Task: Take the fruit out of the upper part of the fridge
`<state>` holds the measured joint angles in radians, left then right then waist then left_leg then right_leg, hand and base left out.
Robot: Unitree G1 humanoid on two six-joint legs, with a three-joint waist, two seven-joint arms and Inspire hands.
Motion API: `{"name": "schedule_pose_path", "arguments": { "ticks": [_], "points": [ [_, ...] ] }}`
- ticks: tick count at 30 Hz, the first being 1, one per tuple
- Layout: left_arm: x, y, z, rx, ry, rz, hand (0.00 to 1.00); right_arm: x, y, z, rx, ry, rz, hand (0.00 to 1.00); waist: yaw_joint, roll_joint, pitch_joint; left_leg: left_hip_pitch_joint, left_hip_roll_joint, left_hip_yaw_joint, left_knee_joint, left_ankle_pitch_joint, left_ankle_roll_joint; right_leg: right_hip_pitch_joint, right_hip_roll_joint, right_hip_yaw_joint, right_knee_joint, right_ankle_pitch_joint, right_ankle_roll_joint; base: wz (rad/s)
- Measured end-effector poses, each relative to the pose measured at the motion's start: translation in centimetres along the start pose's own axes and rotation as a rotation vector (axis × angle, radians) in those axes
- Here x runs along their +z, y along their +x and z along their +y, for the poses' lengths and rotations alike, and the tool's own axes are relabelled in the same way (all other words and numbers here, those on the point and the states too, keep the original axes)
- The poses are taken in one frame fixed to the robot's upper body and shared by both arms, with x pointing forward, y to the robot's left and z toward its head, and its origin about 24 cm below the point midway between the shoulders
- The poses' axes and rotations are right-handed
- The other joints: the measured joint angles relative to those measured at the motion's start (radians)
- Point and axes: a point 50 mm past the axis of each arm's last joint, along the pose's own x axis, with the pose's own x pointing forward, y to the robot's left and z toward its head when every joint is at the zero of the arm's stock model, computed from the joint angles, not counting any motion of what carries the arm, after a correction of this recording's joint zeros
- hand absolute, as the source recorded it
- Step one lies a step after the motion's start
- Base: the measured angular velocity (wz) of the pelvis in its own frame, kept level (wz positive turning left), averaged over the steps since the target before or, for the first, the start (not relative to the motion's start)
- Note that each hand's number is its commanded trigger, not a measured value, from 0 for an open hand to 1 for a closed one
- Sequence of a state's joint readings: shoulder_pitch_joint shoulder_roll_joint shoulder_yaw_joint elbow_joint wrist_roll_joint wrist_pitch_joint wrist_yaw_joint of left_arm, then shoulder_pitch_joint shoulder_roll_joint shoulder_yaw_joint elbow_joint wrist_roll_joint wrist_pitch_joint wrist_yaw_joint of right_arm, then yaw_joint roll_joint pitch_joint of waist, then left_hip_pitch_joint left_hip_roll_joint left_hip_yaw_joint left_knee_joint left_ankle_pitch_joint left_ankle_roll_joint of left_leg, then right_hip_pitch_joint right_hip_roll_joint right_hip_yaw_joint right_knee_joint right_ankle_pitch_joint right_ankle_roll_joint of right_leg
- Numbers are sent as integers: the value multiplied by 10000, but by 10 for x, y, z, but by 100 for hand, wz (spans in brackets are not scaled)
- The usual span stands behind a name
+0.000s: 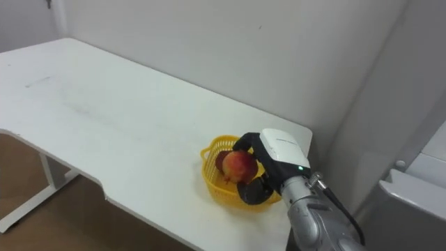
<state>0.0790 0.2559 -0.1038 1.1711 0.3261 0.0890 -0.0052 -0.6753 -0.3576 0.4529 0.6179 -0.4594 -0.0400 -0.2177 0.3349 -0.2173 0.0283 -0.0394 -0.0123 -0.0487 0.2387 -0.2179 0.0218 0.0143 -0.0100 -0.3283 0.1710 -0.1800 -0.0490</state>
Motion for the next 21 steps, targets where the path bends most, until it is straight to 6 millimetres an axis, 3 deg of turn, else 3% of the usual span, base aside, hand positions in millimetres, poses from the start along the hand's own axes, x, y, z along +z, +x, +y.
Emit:
{"name": "schedule_pose_path", "arguments": {
  "ticks": [12,21],
  "points": [
    [-9,-1,-4,-109,0,320,0,-7,-1,1,-218,451,381,0,33,-6,77,-43,-5,-130,7,-3,-3,12,-5,-42,16,1,0,1],
    [-8,-1,-3,-114,-8,386,0,-8,-1,1,-221,673,452,0,30,-17,59,-90,-7,-120,50,-2,-2,-42,1,-12,18,1,-1,0]
  ]
}}
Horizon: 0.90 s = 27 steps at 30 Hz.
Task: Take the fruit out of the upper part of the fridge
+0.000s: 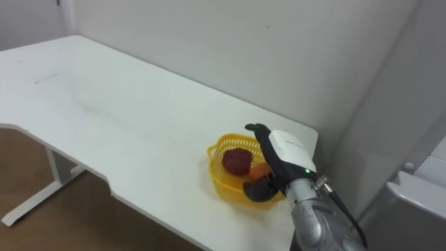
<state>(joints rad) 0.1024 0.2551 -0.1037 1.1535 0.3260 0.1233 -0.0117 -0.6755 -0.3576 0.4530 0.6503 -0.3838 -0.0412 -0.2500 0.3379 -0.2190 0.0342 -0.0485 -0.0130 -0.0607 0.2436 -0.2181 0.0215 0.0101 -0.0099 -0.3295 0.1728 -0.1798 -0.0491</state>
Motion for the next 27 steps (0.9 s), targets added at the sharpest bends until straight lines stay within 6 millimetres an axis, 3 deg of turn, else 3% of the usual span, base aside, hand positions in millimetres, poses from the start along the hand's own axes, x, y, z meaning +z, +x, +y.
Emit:
{"name": "schedule_pose_path", "arguments": {
  "ticks": [13,19,21,27],
  "points": [
    [3,0,3,335,-9,-140,0,-1,0,0,20,857,343,0,-99,146,-41,-18,3,52,136,-1,1,66,-4,-28,1,38,3,0],
    [-6,-1,-3,136,-21,35,0,15,2,-17,-714,1754,-324,0,-328,325,-70,100,6,69,150,-3,3,130,-18,-33,96,38,4,0],
    [-10,-2,-9,49,-59,48,0,32,2,-26,-1390,2307,-1047,0,-507,513,-58,107,9,97,181,-5,5,123,-26,6,125,39,5,-2],
    [-11,-3,-18,126,-239,-97,0,60,-29,-39,-2685,3545,-2832,0,-610,980,-206,306,28,342,59,-5,14,145,-25,254,167,43,11,-13]
  ]
}}
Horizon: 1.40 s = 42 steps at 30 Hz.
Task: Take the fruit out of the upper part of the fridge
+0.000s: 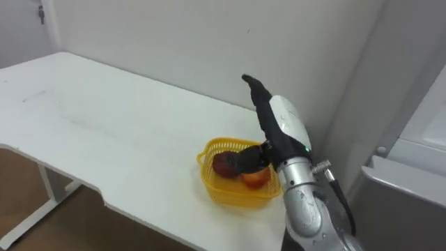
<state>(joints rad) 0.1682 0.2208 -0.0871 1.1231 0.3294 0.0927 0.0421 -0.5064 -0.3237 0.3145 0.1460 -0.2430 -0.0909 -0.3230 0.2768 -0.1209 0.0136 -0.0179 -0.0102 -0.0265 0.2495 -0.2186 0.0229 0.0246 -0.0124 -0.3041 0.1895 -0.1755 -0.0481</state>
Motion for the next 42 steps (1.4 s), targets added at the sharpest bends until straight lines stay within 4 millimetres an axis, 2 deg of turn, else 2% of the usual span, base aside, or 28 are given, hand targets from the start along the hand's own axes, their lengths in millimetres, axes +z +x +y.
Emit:
{"name": "schedule_pose_path", "arguments": {
  "ticks": [4,7,9,11,12,16,18,20,23,26,30,34,39,42],
  "points": [
    [3,0,-3,68,-169,-174,0,18,-4,-10,-623,347,-742,0,-423,218,-6,164,33,170,-90,-1,2,86,16,140,-1,2,-3,-11],
    [-2,-1,-8,53,-256,-84,0,35,-7,-22,-1429,698,-1527,0,-620,340,-62,332,99,445,-288,-3,2,118,71,388,3,23,-24,-29],
    [-4,-2,-12,41,-314,-80,0,47,-14,-27,-1820,991,-2149,0,-809,457,-34,505,148,576,-362,-4,-1,176,126,599,-3,40,-39,-23],
    [-6,-2,-15,-43,-419,-29,0,52,-22,-30,-2102,1002,-2482,0,-1078,514,-33,668,159,678,-448,-4,-2,277,149,653,-15,40,-39,-13],
    [-8,-2,-19,-126,-473,36,0,52,-29,-33,-2325,983,-2565,0,-1137,582,-82,743,163,791,-489,-3,-2,283,164,763,-21,40,-39,-21],
    [-11,-3,-25,-271,-503,83,0,52,-38,-40,-3082,801,-2670,0,-1446,695,-105,861,186,1068,-545,-3,-1,243,188,1017,-6,47,-32,-21],
    [-15,-3,-26,-326,-491,206,0,54,-42,-54,-3967,593,-2855,0,-1669,731,-115,932,197,1124,-605,-6,3,237,212,1103,5,63,-28,-13],
    [-18,-3,-27,-374,-485,335,0,57,-48,-65,-4858,614,-3132,0,-1713,729,-119,992,198,1130,-642,-8,2,259,227,1126,8,63,-28,-7],
    [-18,-4,-28,-398,-485,309,0,62,-57,-79,-6106,492,-3649,0,-1974,703,-137,1005,193,1176,-643,-9,2,256,243,1184,8,63,-28,-4],
    [-19,-4,-28,-273,-500,264,0,60,-60,-90,-7062,150,-3772,0,-2156,694,-143,1074,186,1331,-645,-16,-7,254,328,1377,36,78,-37,-12],
    [-18,-4,-27,-203,-506,193,0,53,-70,-101,-8053,-57,-3570,0,-2265,719,-144,1172,293,1412,-630,-69,-35,273,319,1394,142,77,-37,-10],
    [-16,-3,-26,-186,-504,133,0,43,-78,-105,-8516,739,-2922,0,-2484,777,-134,1169,289,1449,-621,-72,-36,259,309,1396,127,76,-40,-2],
    [-15,-3,-26,-150,-457,105,0,5,-100,-96,-8425,856,-717,0,-2536,902,-123,1201,287,1607,-622,-71,-34,236,320,1547,117,73,-44,-8],
    [-19,-4,-28,-4,-358,173,0,-14,-111,-92,-8460,1249,485,0,-2585,1026,-172,1170,253,1656,-624,-71,-32,112,325,1649,138,73,-44,-6]
  ]
}}
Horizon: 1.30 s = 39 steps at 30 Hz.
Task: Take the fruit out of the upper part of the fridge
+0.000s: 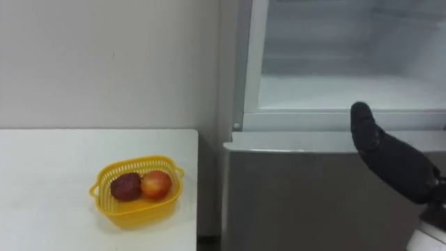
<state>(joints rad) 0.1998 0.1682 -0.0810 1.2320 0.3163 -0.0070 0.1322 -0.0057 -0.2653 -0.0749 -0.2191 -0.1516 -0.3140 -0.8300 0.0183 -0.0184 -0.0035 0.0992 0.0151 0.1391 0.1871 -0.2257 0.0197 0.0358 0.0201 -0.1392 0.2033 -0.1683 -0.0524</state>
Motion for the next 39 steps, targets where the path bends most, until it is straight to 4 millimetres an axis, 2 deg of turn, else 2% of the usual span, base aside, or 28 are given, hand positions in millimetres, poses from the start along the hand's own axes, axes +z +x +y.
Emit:
{"name": "schedule_pose_path", "arguments": {
  "ticks": [3,6,8,14,17,22,24,28,30,34,39],
  "points": [
    [-3,-1,-2,57,122,53,0,-12,-10,-4,-210,15,967,0,-155,197,12,-5,-42,-44,-1,3,2,38,3,3,-18,-3,3,0],
    [-5,-1,-3,57,121,119,0,-26,-26,-12,-303,-553,1842,0,-167,270,1,12,-47,-29,7,4,2,140,-1,-6,-60,-16,6,0],
    [-4,-1,-4,49,124,133,0,-34,-33,-14,-354,-852,2216,0,-162,282,-7,14,-53,-28,8,4,2,149,0,0,-162,-18,6,0],
    [-2,-1,-4,33,174,83,0,-61,-57,-23,-209,-1787,3640,0,-116,184,44,66,-88,-23,-7,4,2,82,-3,130,-156,-93,46,-1],
    [-3,-2,-5,57,137,55,0,-71,-68,-30,-79,-2261,4161,0,-112,200,40,53,-87,52,-56,4,2,6,10,207,-141,-88,48,-8],
    [-2,-3,-4,371,101,-73,0,-100,-95,-49,-910,-2662,6426,0,-182,231,29,65,-88,151,-53,3,2,6,1,267,-163,-85,51,-6],
    [0,-3,-4,448,64,-190,0,-105,-106,-59,-1329,-2671,7190,0,-284,308,-20,67,-92,149,-51,3,1,43,0,268,-162,-85,51,0],
    [-4,-4,-5,421,52,-142,0,-108,-111,-70,-2116,-2474,7887,0,-446,352,0,186,-95,134,-48,3,1,162,-3,268,-182,-89,53,-4],
    [-1,-3,-4,527,-13,-245,0,-111,-112,-80,-3019,-2473,8263,0,-624,369,14,140,-101,142,-51,3,1,140,-4,284,-195,-110,53,6],
    [-3,-4,-4,544,-60,-211,0,-114,-112,-99,-4521,-2703,8573,0,-736,367,8,105,-113,144,-60,2,0,53,-10,323,-161,-189,66,2],
    [-6,-5,-1,607,-398,-198,0,-119,-103,-129,-7125,-2292,9018,0,-951,197,-1,-5,-100,149,-60,3,0,-67,6,306,-141,-175,49,-1]
  ]
}}
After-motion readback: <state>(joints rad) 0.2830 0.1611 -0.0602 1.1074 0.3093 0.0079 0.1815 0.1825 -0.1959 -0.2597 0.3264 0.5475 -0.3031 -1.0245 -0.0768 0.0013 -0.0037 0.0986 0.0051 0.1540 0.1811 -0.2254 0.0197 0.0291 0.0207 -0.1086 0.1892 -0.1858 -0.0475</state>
